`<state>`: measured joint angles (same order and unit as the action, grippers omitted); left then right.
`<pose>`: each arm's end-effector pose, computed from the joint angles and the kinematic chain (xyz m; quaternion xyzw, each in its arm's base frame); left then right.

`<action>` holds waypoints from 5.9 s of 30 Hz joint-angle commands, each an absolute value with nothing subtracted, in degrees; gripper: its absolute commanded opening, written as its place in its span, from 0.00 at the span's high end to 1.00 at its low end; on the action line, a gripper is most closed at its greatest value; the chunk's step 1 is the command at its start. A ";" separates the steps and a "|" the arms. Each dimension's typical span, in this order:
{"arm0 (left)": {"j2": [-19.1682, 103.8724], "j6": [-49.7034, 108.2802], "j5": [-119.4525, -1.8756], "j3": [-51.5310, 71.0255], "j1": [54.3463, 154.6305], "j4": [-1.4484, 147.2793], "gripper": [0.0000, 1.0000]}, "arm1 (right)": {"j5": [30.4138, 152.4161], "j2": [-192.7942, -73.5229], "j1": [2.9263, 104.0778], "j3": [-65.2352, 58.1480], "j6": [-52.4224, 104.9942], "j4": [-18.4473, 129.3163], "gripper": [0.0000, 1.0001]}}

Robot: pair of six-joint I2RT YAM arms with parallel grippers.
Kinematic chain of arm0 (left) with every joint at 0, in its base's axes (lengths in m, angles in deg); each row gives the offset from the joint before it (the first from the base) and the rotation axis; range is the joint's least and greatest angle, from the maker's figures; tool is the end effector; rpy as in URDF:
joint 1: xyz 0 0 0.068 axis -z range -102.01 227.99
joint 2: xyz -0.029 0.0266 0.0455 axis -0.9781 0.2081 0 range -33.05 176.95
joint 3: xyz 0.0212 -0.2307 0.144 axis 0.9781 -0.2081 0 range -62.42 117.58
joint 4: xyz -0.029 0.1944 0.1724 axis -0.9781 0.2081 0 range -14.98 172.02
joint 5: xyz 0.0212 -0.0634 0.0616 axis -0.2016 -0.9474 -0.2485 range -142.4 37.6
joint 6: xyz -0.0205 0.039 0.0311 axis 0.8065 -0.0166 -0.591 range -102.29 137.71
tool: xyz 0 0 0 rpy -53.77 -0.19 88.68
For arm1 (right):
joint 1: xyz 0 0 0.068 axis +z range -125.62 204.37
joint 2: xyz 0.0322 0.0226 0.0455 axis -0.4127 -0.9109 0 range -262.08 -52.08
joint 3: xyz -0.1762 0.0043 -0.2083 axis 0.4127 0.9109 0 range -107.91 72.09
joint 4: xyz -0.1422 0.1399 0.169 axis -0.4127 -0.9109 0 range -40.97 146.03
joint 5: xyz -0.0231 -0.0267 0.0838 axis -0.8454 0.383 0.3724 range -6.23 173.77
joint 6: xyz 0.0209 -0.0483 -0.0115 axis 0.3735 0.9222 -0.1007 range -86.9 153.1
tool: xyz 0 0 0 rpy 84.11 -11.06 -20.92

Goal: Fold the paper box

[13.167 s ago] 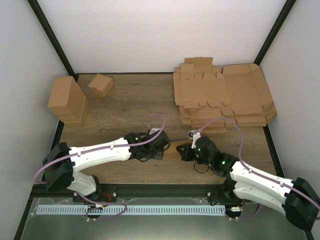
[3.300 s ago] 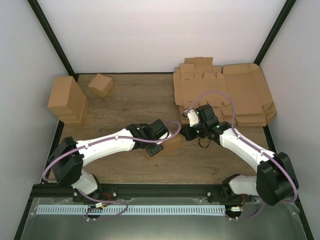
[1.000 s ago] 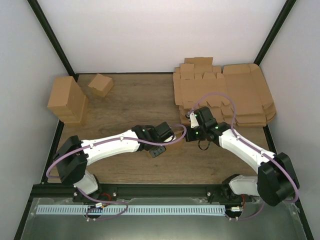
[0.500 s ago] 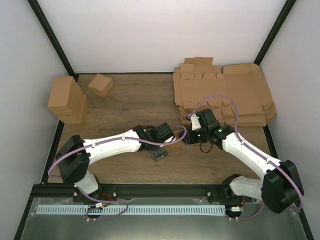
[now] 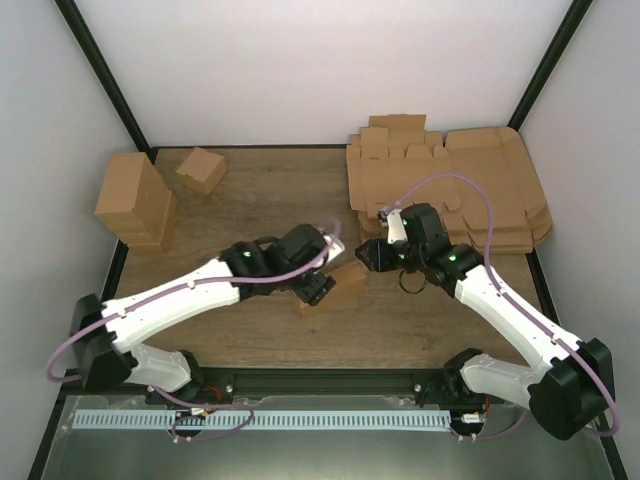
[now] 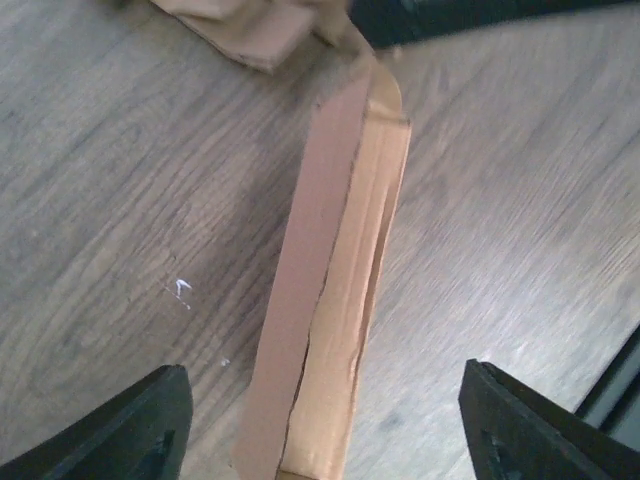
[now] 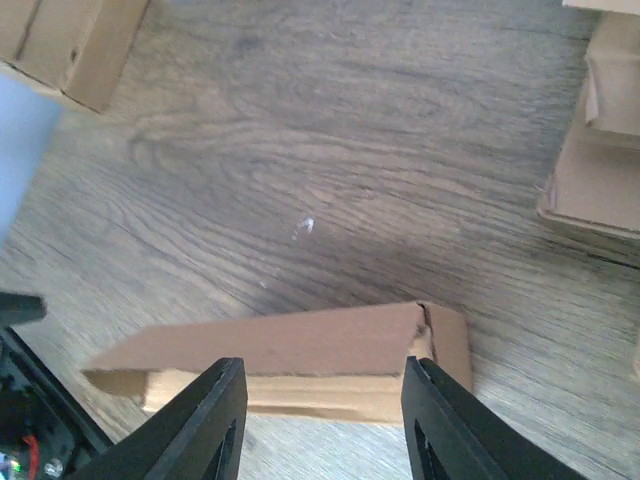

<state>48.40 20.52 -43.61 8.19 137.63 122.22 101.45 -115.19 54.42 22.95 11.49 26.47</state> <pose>0.1515 -0.2478 0.2947 0.4375 0.8531 -0.0793 0.2729 0.1947 0.1250 0.2738 -0.1272 0.9010 0.2969 0.2894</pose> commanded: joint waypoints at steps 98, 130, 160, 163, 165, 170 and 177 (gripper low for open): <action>29.11 65.07 -95.85 -44.14 115.30 55.85 0.96 | 128.50 -132.64 47.88 31.29 -3.28 55.90 0.99; 26.23 63.63 -94.01 -37.67 115.76 65.70 0.93 | 127.87 -130.14 47.89 31.57 -2.06 53.07 0.99; 27.30 65.57 -94.96 -43.14 114.46 56.22 0.96 | 130.06 -132.16 47.84 25.35 -1.96 52.46 0.99; 25.68 65.24 -93.99 -42.46 113.74 57.98 0.96 | 130.18 -132.85 47.85 24.99 -1.65 52.43 0.99; 25.47 65.26 -94.29 -42.83 112.80 57.88 0.96 | 130.26 -133.31 47.84 25.09 -1.51 52.70 0.99; 26.68 65.52 -95.74 -44.74 111.02 55.66 0.96 | 130.52 -134.64 47.84 26.02 -1.69 53.64 0.99; 29.48 67.84 -97.03 -49.48 111.04 48.05 0.96 | 130.86 -134.46 47.85 29.80 -2.43 55.77 0.99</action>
<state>28.62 66.74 -95.56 -46.56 111.31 54.03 129.79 -134.55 48.08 28.17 -2.34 53.64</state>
